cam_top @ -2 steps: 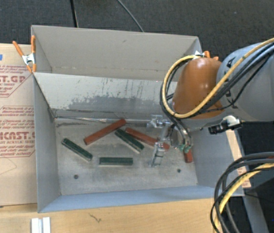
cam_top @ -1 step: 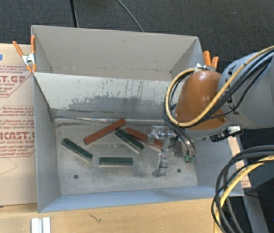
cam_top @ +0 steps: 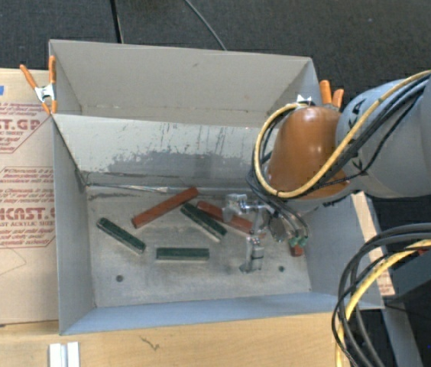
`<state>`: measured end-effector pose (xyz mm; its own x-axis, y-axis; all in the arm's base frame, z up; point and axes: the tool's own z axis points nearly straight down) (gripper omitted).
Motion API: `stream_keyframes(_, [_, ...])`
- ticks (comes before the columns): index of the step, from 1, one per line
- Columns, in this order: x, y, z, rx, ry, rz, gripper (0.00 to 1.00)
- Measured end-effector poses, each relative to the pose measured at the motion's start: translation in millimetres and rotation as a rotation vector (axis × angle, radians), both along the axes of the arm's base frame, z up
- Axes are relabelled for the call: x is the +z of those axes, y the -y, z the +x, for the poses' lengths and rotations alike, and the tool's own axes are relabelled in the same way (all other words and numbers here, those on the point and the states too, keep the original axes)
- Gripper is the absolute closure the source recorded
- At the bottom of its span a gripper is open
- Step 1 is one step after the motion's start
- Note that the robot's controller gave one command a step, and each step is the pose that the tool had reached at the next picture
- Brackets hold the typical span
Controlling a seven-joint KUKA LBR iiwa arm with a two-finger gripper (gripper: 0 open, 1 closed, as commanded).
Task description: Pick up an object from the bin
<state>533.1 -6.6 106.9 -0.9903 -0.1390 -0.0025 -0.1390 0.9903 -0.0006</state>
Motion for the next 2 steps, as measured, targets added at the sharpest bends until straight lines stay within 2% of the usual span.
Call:
stream_keyframes(1, [-23.2,-2.2,26.2,-0.275,0.000,0.002,0.00])
stream_keyframes(2, [-30.6,-2.6,34.9,-0.339,0.001,0.002,0.00])
